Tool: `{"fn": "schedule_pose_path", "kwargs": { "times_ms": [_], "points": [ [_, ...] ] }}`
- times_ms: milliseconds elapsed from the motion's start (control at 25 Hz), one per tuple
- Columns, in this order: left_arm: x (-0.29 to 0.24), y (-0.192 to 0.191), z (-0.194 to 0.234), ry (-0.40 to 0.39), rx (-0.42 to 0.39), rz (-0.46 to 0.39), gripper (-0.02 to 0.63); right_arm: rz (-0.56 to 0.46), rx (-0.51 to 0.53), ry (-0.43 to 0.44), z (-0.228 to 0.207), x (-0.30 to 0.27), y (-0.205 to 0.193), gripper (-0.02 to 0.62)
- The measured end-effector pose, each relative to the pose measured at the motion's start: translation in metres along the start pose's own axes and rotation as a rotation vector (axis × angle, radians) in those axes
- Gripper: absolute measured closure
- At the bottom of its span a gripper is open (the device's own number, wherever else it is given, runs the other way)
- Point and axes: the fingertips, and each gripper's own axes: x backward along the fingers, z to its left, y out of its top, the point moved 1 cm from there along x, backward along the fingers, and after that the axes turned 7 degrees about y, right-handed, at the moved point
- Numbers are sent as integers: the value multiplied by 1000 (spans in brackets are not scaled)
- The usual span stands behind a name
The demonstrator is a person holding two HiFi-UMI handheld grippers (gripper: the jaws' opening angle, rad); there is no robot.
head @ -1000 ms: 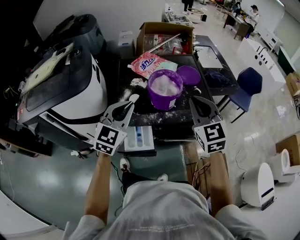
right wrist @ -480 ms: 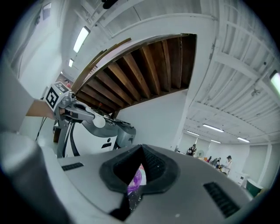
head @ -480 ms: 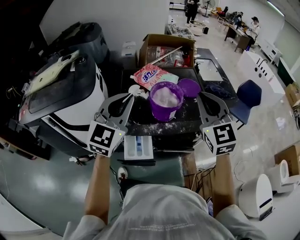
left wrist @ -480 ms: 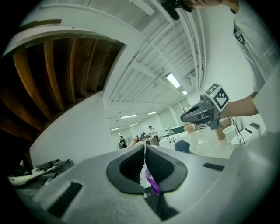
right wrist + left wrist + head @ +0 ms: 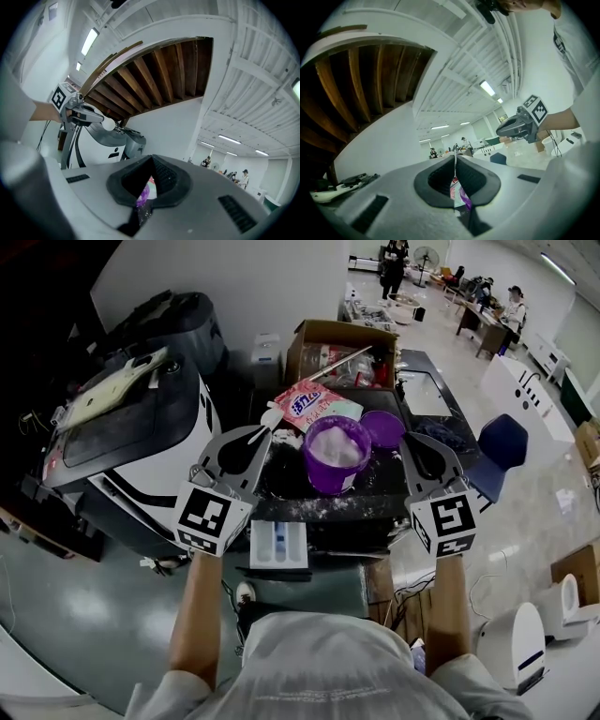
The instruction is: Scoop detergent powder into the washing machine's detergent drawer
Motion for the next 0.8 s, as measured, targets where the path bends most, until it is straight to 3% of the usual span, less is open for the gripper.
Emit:
{"fn": "schedule_pose_path", "kwargs": {
  "times_ms": [800],
  "points": [
    [18, -17, 12, 29, 51, 41, 592, 54, 20, 75, 25, -16, -10, 591]
  ]
}}
